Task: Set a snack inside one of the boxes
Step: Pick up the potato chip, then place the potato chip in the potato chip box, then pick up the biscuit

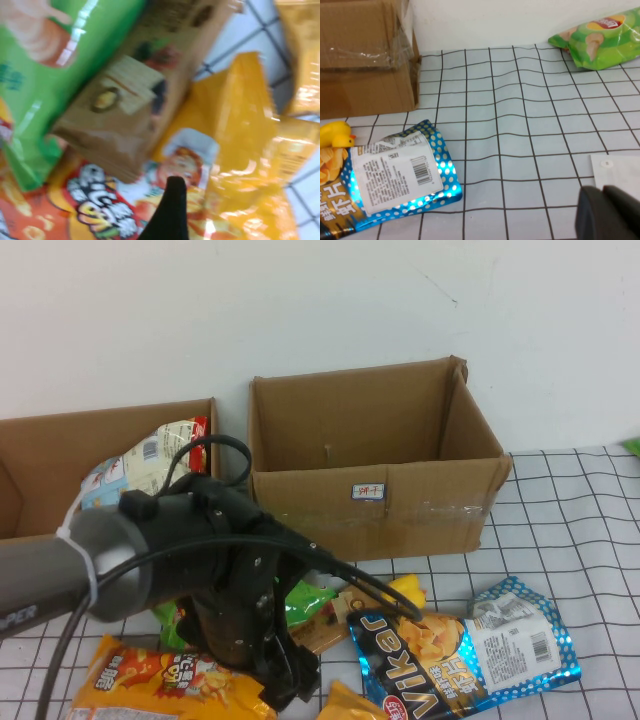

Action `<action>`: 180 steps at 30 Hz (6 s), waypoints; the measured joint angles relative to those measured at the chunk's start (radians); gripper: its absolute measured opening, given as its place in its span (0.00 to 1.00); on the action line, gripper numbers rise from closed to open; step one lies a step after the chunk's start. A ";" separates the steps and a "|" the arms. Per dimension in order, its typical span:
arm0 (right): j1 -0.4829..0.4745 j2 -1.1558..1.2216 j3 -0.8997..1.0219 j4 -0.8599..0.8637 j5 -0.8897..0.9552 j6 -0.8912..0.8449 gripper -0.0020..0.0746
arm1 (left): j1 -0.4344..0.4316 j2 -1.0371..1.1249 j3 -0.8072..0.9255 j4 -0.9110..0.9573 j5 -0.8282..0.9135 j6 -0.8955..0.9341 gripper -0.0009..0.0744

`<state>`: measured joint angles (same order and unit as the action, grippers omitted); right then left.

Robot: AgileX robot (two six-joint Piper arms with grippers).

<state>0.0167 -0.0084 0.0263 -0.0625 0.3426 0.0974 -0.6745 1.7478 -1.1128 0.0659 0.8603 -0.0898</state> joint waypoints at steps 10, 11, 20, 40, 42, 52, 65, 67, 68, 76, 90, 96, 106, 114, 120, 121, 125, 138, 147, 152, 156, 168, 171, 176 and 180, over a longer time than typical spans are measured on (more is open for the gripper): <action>0.000 0.000 0.000 0.000 0.000 0.000 0.02 | -0.105 0.150 -0.005 0.207 0.040 -0.110 0.88; 0.000 0.000 0.000 0.000 0.000 0.000 0.02 | -0.123 0.162 -0.005 0.245 0.050 -0.140 0.88; 0.000 0.000 0.000 0.000 0.000 0.000 0.02 | -0.210 0.241 -0.008 0.431 0.131 -0.361 0.88; 0.000 0.000 0.000 0.000 0.000 0.000 0.02 | -0.133 0.278 -0.008 0.554 0.210 -0.460 0.76; 0.000 0.000 0.000 0.000 0.000 0.000 0.02 | -0.105 0.278 -0.008 0.532 0.203 -0.460 0.69; 0.000 0.000 0.000 0.000 0.000 0.000 0.02 | 0.001 0.278 -0.008 0.501 0.184 -0.409 0.28; 0.000 0.000 0.000 0.000 0.000 0.000 0.02 | -0.072 0.060 -0.008 0.437 0.221 -0.324 0.18; 0.000 0.000 0.000 0.000 0.000 0.000 0.02 | -0.100 -0.024 -0.008 0.417 0.245 -0.316 0.18; 0.000 0.000 0.000 0.000 0.000 0.000 0.02 | -0.113 -0.075 -0.008 0.408 0.257 -0.312 0.18; 0.000 0.000 0.000 0.000 0.000 0.000 0.02 | -0.151 -0.481 -0.008 0.394 0.224 -0.334 0.18; 0.000 0.000 0.000 0.000 0.000 0.000 0.02 | 0.155 -0.602 -0.007 0.639 -0.045 -0.457 0.18; 0.000 0.000 0.000 0.000 0.000 0.000 0.02 | 0.357 -0.492 -0.019 0.556 -0.224 -0.427 0.17; 0.000 0.000 0.000 0.000 0.000 0.000 0.02 | 0.539 -0.206 -0.160 0.387 -0.313 -0.210 0.17; 0.000 0.000 0.000 0.000 0.000 0.000 0.02 | 0.568 -0.032 -0.229 0.383 -0.309 -0.197 0.44; 0.000 0.000 0.000 0.000 0.000 0.000 0.02 | 0.535 -0.051 -0.233 0.361 -0.228 -0.160 0.58; 0.000 0.000 0.000 0.000 0.000 0.000 0.02 | 0.519 -0.077 -0.233 0.339 -0.213 -0.140 0.56; 0.000 0.000 0.000 0.000 0.000 0.000 0.02 | 0.444 -0.211 -0.232 0.177 -0.134 -0.054 0.44; 0.000 0.000 0.000 0.000 0.000 0.000 0.02 | 0.234 -0.458 0.235 -0.075 -0.115 -0.043 0.39; 0.000 0.000 0.000 0.000 0.000 0.000 0.02 | 0.207 -0.454 0.357 -0.312 -0.199 0.007 0.64; 0.000 0.000 0.000 0.000 0.000 0.000 0.02 | 0.207 -0.387 0.360 -0.484 -0.207 0.043 0.67; 0.000 0.000 0.000 0.000 0.000 0.000 0.02 | 0.207 -0.291 0.360 -0.560 -0.218 0.038 0.67; 0.000 0.000 0.000 0.000 0.000 0.000 0.02 | 0.205 -0.049 0.418 -0.849 -0.374 0.027 0.67; 0.000 0.000 0.000 0.000 0.000 0.000 0.02 | 0.203 -0.029 0.470 -0.925 -0.447 0.027 0.67; 0.000 0.000 0.000 0.000 0.000 0.000 0.02 | 0.153 -0.027 0.499 -0.998 -0.580 0.054 0.67; 0.000 0.000 0.000 0.000 0.000 0.000 0.02 | 0.091 -0.014 0.499 -1.026 -0.677 0.061 0.67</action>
<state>0.0167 -0.0084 0.0263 -0.0625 0.3426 0.0974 -0.5830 1.7333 -0.6135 -0.9597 0.1828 -0.0287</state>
